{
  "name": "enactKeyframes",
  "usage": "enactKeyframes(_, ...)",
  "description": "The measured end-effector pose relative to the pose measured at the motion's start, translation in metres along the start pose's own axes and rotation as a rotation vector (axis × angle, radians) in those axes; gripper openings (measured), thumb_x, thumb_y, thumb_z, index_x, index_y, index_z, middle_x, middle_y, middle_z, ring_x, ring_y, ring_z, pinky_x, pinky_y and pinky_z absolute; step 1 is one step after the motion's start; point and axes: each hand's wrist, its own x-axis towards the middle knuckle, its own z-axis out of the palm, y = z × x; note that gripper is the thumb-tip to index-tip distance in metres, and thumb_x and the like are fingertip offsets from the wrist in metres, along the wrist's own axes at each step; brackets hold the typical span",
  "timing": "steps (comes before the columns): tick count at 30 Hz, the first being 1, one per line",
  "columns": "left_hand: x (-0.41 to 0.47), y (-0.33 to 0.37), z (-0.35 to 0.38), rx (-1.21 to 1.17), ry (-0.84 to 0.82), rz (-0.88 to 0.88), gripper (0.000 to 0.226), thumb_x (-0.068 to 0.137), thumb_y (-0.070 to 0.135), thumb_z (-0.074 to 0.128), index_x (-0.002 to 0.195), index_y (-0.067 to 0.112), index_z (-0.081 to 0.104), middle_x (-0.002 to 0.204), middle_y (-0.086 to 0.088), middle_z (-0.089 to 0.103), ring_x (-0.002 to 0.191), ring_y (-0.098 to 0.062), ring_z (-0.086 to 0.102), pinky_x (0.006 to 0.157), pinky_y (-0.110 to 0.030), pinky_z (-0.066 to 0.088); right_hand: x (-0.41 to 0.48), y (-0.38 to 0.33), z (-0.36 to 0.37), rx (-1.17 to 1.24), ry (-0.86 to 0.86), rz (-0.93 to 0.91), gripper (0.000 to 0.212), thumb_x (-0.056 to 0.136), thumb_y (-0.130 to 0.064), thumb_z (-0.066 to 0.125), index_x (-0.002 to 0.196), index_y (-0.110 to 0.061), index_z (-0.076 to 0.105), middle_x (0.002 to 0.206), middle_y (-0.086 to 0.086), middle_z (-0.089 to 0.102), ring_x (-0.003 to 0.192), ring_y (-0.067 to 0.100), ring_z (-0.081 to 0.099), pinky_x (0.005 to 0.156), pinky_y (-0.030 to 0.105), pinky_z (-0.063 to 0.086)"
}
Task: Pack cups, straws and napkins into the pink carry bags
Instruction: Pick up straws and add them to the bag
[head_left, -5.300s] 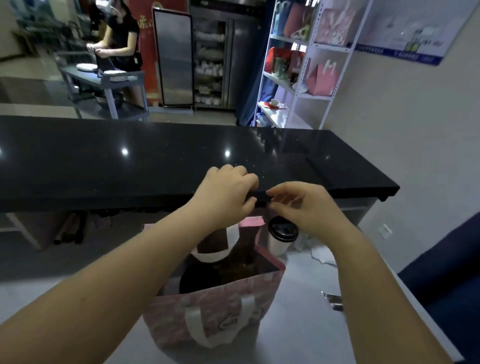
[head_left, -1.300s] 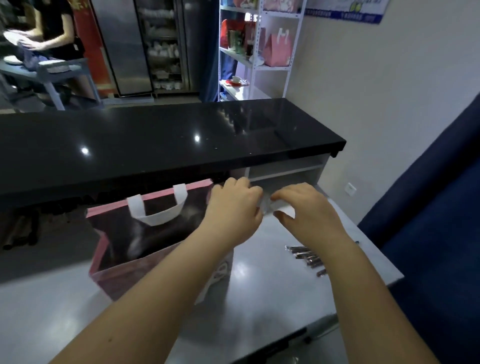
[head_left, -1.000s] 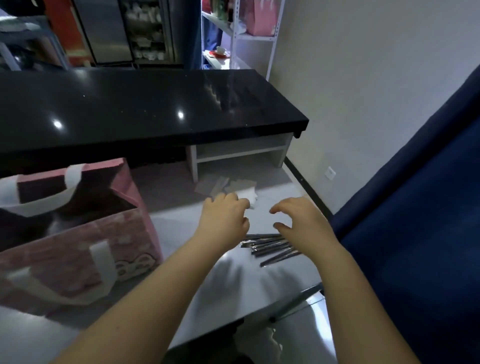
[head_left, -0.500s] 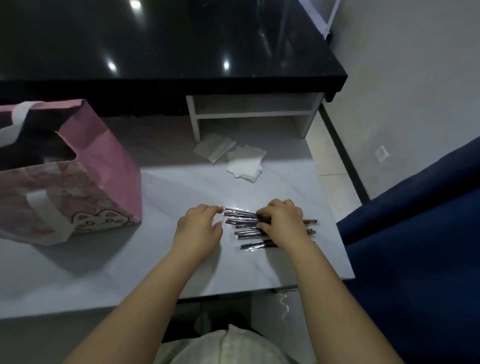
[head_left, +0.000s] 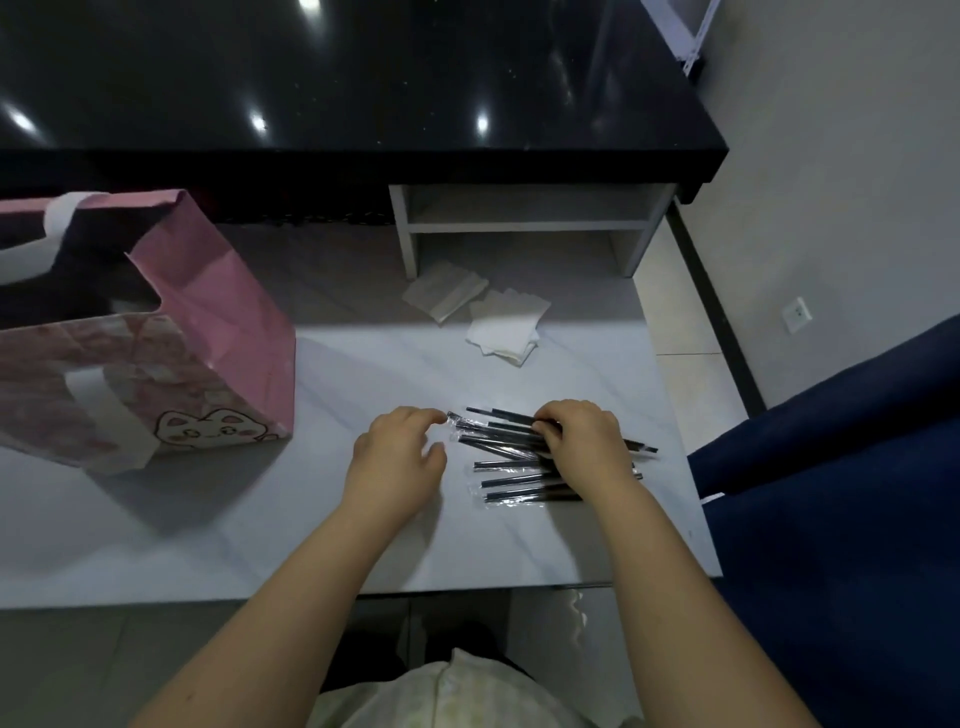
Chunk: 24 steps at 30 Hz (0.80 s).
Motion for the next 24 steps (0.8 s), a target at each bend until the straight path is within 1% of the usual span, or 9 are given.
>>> enactKeyframes(2, 0.0, 0.0, -0.001, 0.001, -0.005, 0.001, 0.035, 0.091, 0.024, 0.057, 0.126, 0.026, 0.059, 0.125, 0.003, 0.059, 0.118, -0.02, 0.05, 0.099, -0.036, 0.04, 0.001, -0.002, 0.0, 0.013, -0.02, 0.018, 0.015, 0.097, -0.024, 0.054, 0.097, -0.019, 0.069, 0.093, -0.002, 0.069, 0.093, 0.023, 0.057, 0.084, 0.037, 0.041)
enactKeyframes(6, -0.003, -0.001, -0.004, -0.025, 0.007, 0.005, 0.035, 0.09, 0.022, 0.057, 0.125, 0.027, 0.059, 0.126, 0.004, 0.058, 0.119, -0.02, 0.049, 0.1, -0.036, 0.039, 0.003, -0.007, 0.0, 0.04, -0.028, 0.046, 0.011, 0.097, -0.02, 0.052, 0.097, -0.017, 0.062, 0.09, 0.003, 0.065, 0.087, 0.026, 0.055, 0.076, 0.035, 0.043)
enactKeyframes(8, -0.004, -0.002, -0.005, -0.027, 0.013, 0.014, 0.036, 0.09, 0.022, 0.056, 0.125, 0.027, 0.059, 0.127, 0.004, 0.058, 0.12, -0.02, 0.049, 0.1, -0.035, 0.038, 0.003, -0.007, 0.001, 0.098, -0.049, 0.061, 0.007, 0.096, -0.017, 0.052, 0.094, -0.02, 0.058, 0.091, 0.001, 0.063, 0.087, 0.023, 0.056, 0.075, 0.035, 0.045)
enactKeyframes(10, -0.005, -0.001, -0.005, -0.027, 0.018, 0.028, 0.036, 0.089, 0.022, 0.056, 0.125, 0.028, 0.059, 0.127, 0.006, 0.058, 0.12, -0.02, 0.049, 0.099, -0.034, 0.038, 0.003, -0.009, -0.001, 0.167, -0.058, 0.09, 0.012, 0.094, -0.014, 0.055, 0.088, -0.025, 0.054, 0.089, -0.003, 0.062, 0.085, 0.019, 0.057, 0.071, 0.033, 0.047)
enactKeyframes(13, -0.004, -0.001, -0.006, -0.041, 0.023, 0.045, 0.035, 0.089, 0.023, 0.056, 0.123, 0.029, 0.059, 0.126, 0.006, 0.058, 0.119, -0.019, 0.049, 0.097, -0.033, 0.037, 0.002, -0.011, -0.003, 0.236, -0.055, 0.121, 0.021, 0.089, -0.01, 0.062, 0.084, -0.03, 0.055, 0.082, -0.014, 0.059, 0.078, 0.009, 0.055, 0.064, 0.022, 0.04)
enactKeyframes(15, -0.003, 0.0, -0.006, -0.044, 0.019, 0.049, 0.035, 0.089, 0.023, 0.056, 0.124, 0.029, 0.058, 0.127, 0.006, 0.058, 0.119, -0.019, 0.048, 0.098, -0.034, 0.037, 0.002, -0.012, -0.004, 0.273, -0.052, 0.144, 0.023, 0.084, -0.008, 0.068, 0.084, -0.03, 0.06, 0.078, -0.018, 0.058, 0.074, 0.001, 0.053, 0.063, 0.014, 0.037)
enactKeyframes(18, -0.002, 0.001, -0.006, -0.048, 0.015, 0.056, 0.035, 0.089, 0.024, 0.056, 0.123, 0.03, 0.058, 0.127, 0.007, 0.058, 0.119, -0.02, 0.048, 0.099, -0.034, 0.037, 0.0, -0.014, -0.004, 0.285, -0.07, 0.158, 0.019, 0.08, -0.009, 0.073, 0.089, -0.026, 0.069, 0.078, -0.016, 0.059, 0.075, 0.003, 0.055, 0.063, 0.007, 0.035)
enactKeyframes(22, -0.004, -0.001, -0.004, -0.057, 0.021, 0.071, 0.034, 0.089, 0.023, 0.056, 0.123, 0.03, 0.059, 0.126, 0.007, 0.058, 0.118, -0.019, 0.049, 0.098, -0.034, 0.038, -0.004, -0.015, -0.001, 0.255, -0.076, 0.167, 0.017, 0.076, -0.017, 0.077, 0.072, -0.027, 0.063, 0.076, -0.015, 0.059, 0.076, 0.008, 0.055, 0.061, 0.014, 0.036)
enactKeyframes(24, -0.004, -0.002, -0.004, -0.06, 0.015, 0.069, 0.035, 0.089, 0.024, 0.056, 0.123, 0.03, 0.058, 0.127, 0.008, 0.058, 0.119, -0.018, 0.049, 0.099, -0.035, 0.038, -0.006, -0.015, 0.001, 0.265, -0.071, 0.187, 0.018, 0.074, -0.022, 0.079, 0.068, -0.025, 0.062, 0.072, -0.013, 0.058, 0.071, 0.005, 0.054, 0.057, 0.018, 0.035)
